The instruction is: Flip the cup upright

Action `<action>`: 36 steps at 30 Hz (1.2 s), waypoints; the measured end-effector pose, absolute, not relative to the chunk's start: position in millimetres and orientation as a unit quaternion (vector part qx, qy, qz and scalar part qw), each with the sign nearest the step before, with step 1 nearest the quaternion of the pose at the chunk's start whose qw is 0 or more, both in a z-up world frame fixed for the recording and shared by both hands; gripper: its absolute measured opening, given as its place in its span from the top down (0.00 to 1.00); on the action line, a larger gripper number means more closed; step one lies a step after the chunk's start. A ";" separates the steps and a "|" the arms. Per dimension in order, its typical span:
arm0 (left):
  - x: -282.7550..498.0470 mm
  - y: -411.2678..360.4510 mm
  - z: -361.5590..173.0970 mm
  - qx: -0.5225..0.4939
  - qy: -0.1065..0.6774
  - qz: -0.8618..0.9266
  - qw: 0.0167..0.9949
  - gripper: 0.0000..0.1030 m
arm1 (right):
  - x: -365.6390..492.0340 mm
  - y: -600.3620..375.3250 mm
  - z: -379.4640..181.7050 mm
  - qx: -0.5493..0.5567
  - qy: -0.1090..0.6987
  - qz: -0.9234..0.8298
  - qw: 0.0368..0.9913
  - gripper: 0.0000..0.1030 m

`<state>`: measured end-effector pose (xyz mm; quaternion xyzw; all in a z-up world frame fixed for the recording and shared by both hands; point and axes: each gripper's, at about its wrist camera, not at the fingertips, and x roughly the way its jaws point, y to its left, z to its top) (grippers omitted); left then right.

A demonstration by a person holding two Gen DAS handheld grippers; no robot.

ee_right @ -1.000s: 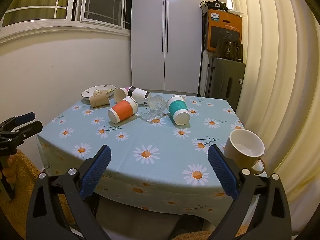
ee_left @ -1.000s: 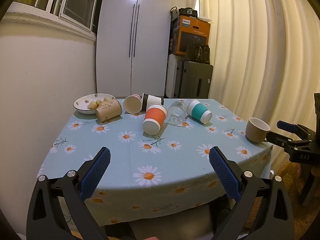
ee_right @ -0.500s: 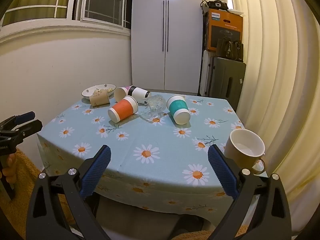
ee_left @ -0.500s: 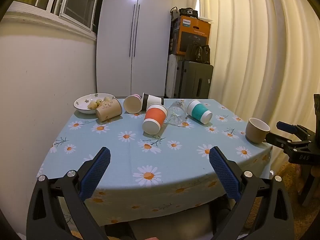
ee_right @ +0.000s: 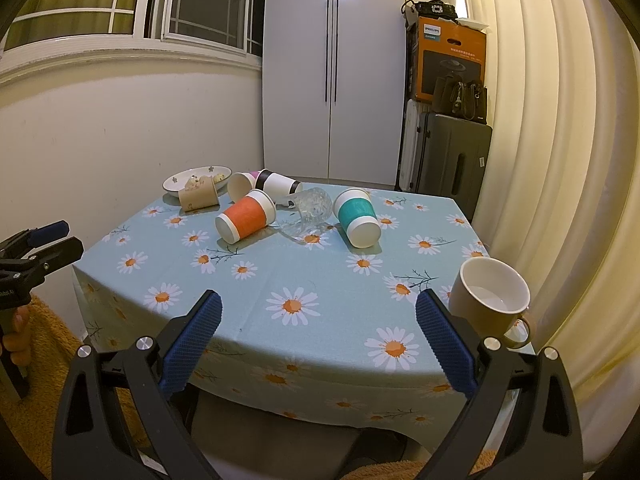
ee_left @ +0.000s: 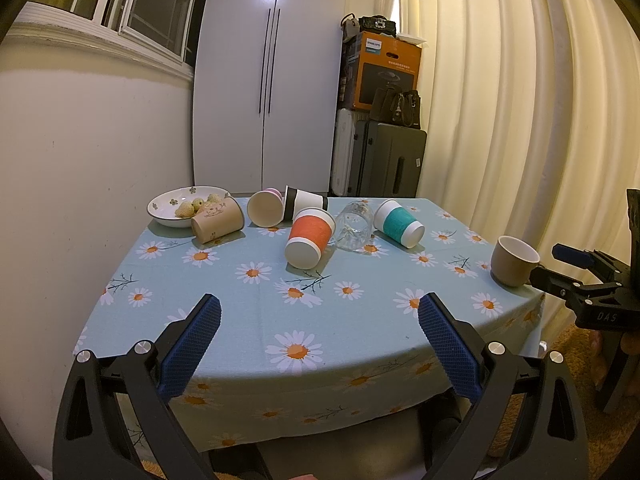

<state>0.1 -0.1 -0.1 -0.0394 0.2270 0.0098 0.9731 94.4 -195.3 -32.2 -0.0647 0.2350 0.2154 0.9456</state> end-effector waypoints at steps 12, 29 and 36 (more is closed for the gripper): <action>0.1 -0.1 -0.1 -0.039 0.227 0.010 0.973 0.06 | 93.9 -194.3 -32.5 -0.065 0.236 0.215 0.945 0.06; 0.0 -0.1 -0.1 -0.039 0.227 0.010 0.973 0.06 | 94.5 -194.1 -35.4 -0.067 0.237 0.215 0.945 0.06; 0.1 0.0 0.0 -0.040 0.227 0.009 0.973 0.06 | 94.7 -193.9 -34.6 -0.067 0.238 0.215 0.945 0.06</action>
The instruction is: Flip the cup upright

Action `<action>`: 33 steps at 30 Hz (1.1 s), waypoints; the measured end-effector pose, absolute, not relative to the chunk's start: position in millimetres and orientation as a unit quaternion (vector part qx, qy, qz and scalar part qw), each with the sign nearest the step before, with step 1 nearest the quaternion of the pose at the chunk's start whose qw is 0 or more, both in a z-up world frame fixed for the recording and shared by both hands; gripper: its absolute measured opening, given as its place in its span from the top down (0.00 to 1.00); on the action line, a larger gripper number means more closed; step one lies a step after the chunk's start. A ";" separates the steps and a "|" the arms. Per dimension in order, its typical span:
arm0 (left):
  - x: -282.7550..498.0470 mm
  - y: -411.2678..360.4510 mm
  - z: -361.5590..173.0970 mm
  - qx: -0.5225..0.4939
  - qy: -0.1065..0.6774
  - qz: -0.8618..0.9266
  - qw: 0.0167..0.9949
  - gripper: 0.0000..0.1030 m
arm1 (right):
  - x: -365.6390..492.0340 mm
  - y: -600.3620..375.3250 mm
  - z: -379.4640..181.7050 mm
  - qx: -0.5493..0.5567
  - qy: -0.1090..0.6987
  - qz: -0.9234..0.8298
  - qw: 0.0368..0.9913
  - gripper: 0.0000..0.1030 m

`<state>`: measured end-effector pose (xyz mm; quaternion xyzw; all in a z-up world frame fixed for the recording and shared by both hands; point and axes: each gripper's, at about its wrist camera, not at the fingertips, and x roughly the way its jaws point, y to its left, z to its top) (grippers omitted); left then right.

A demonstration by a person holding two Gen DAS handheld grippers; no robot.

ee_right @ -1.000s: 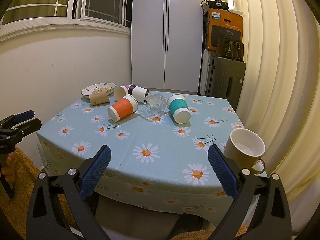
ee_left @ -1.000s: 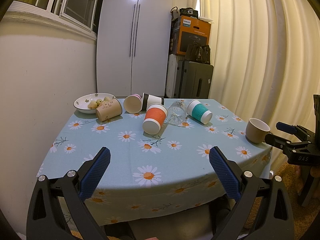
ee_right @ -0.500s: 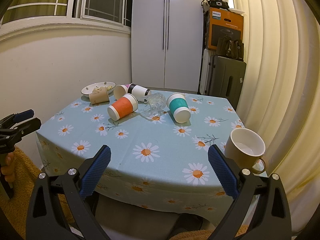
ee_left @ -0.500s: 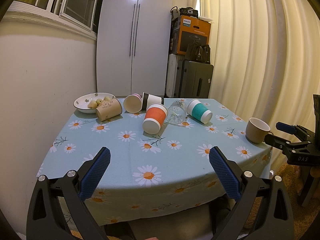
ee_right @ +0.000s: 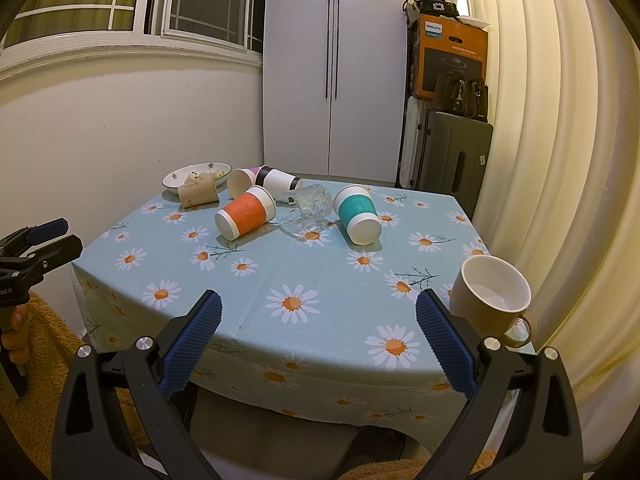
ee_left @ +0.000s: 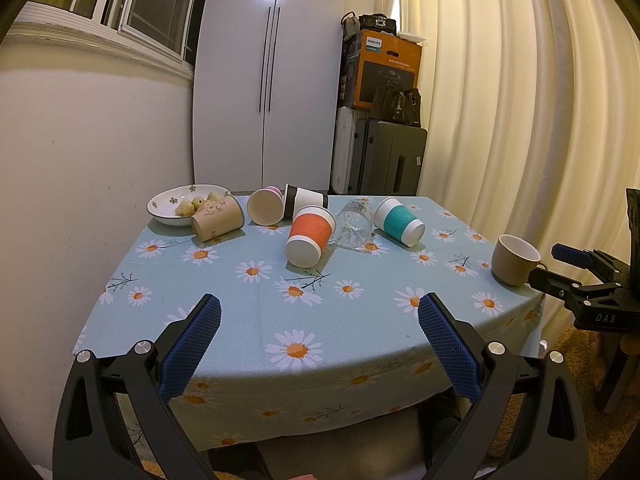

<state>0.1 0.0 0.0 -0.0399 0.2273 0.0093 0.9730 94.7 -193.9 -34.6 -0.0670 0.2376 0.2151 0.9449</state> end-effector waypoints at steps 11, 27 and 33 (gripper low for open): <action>0.0 -0.1 0.0 -0.040 0.227 0.009 0.973 0.06 | 95.0 -193.8 -34.7 -0.068 0.239 0.215 0.945 0.06; 9.2 -0.2 0.6 -0.048 0.257 0.001 0.965 0.06 | 103.5 -198.2 -45.3 -0.056 0.256 0.220 0.940 0.06; 39.1 14.9 -2.3 -0.077 0.299 -0.029 0.951 0.06 | 129.2 -193.3 -35.3 -0.046 0.283 0.229 0.930 0.06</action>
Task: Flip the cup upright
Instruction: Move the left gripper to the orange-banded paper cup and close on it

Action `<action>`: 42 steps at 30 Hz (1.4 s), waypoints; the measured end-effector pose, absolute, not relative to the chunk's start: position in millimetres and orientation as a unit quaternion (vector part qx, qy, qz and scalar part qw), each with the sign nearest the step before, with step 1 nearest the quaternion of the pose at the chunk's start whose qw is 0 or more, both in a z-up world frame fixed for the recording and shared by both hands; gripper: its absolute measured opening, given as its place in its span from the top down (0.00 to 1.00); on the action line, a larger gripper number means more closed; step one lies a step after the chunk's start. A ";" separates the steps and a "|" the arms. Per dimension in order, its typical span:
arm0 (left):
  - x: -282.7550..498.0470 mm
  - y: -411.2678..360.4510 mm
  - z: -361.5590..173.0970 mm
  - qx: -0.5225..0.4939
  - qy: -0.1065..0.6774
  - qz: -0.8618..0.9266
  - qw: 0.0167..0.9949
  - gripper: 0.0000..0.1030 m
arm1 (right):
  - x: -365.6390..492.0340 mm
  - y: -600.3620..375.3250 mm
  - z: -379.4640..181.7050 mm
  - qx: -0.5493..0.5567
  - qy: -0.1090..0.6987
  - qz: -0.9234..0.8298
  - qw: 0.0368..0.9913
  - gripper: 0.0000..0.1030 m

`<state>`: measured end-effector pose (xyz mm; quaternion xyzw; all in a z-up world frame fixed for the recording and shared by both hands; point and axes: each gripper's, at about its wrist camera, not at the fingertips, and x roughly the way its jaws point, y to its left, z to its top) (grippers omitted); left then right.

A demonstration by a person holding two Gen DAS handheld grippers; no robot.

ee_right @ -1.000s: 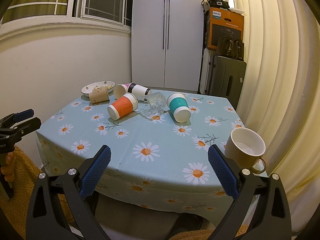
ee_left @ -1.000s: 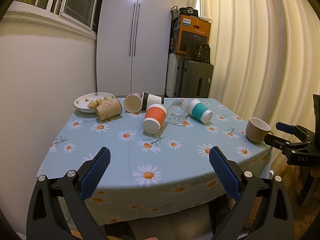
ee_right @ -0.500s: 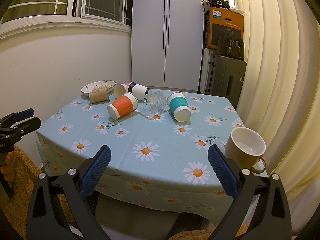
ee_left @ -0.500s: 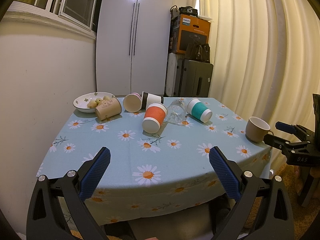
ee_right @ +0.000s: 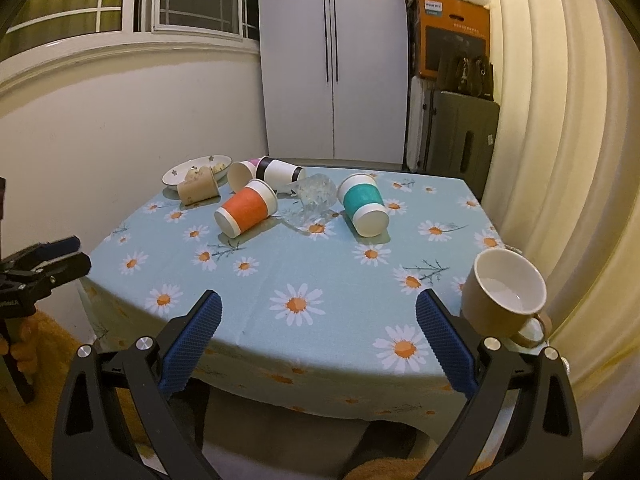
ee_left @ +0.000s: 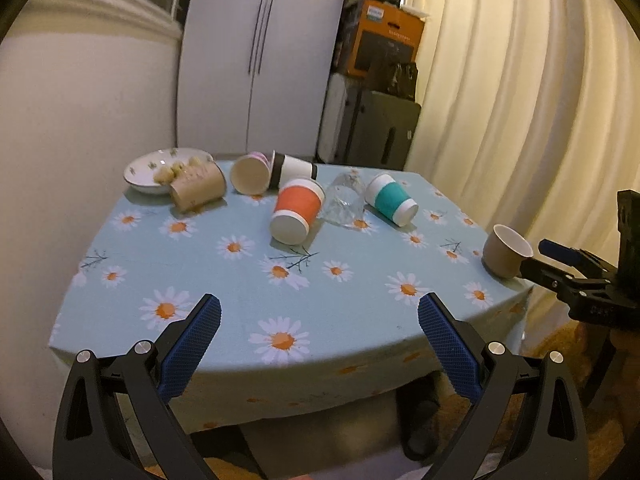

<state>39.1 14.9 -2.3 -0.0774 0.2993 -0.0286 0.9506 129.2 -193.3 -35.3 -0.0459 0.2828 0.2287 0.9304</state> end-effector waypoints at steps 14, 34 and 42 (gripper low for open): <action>168.9 33.0 1.7 -0.062 0.410 -0.069 0.907 0.06 | 234.1 -162.5 -13.8 0.022 0.373 0.267 0.888 0.06; 334.7 20.1 -45.8 0.003 0.561 -0.080 0.824 0.08 | 326.3 -154.2 -58.6 0.088 0.472 0.284 0.830 0.11; 362.6 17.1 -69.8 0.038 0.610 -0.064 0.789 0.16 | 334.8 -161.8 -60.9 0.112 0.481 0.295 0.818 0.11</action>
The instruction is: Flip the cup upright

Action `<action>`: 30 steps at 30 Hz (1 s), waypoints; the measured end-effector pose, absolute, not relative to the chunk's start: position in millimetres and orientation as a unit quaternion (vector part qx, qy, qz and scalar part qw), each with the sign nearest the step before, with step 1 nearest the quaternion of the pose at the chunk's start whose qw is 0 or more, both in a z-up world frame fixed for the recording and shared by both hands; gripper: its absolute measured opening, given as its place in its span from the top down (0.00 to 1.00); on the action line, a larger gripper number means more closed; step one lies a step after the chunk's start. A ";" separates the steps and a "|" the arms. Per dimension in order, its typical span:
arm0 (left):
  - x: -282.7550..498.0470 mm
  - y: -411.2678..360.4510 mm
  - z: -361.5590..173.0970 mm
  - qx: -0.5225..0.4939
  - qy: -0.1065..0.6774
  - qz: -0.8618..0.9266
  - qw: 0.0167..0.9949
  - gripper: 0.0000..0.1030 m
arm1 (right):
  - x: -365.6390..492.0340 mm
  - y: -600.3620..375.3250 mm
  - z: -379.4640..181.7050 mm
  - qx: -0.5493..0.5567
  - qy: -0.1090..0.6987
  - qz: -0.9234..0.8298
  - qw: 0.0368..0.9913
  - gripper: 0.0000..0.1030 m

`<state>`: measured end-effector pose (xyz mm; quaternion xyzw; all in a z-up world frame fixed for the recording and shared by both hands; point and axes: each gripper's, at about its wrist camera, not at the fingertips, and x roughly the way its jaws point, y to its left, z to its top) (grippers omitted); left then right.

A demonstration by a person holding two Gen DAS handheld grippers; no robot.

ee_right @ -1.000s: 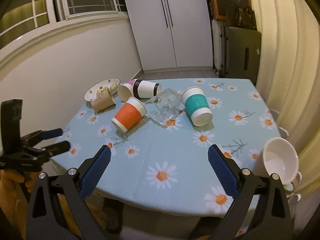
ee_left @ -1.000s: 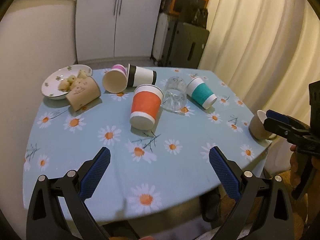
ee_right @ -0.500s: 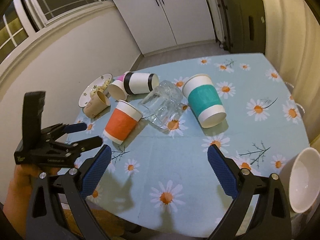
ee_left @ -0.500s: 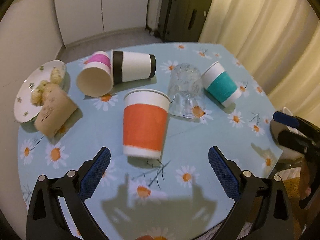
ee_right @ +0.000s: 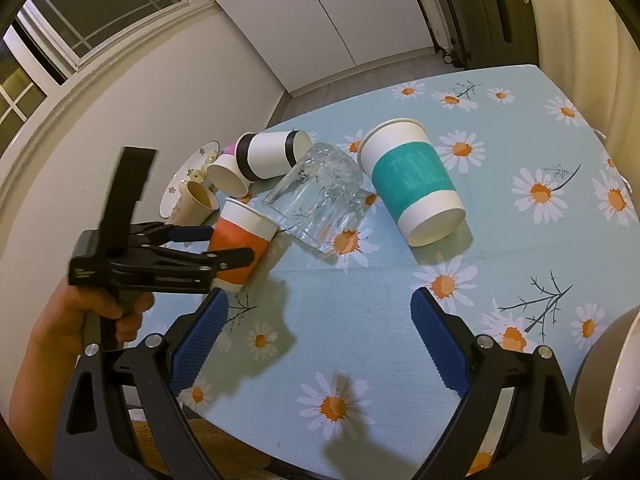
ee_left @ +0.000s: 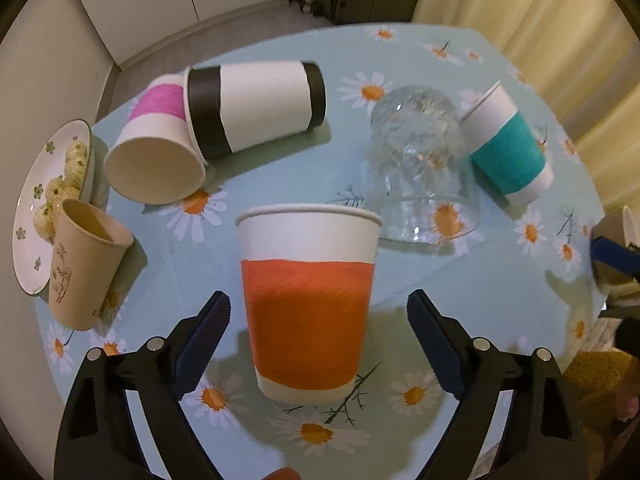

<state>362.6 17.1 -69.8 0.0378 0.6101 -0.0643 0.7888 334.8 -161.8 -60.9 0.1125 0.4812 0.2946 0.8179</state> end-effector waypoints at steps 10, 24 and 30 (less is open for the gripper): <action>376.4 21.9 -83.0 0.039 0.636 -0.047 0.769 0.38 | 335.2 -164.1 -55.9 0.120 0.481 0.306 0.813 0.11; 349.3 34.7 -59.3 -0.053 0.638 -0.029 0.767 0.39 | 326.8 -168.8 -48.6 0.137 0.476 0.326 0.806 0.11; 323.4 28.6 -55.1 -0.103 0.632 -0.028 0.767 0.39 | 321.2 -172.8 -46.7 0.146 0.480 0.336 0.797 0.11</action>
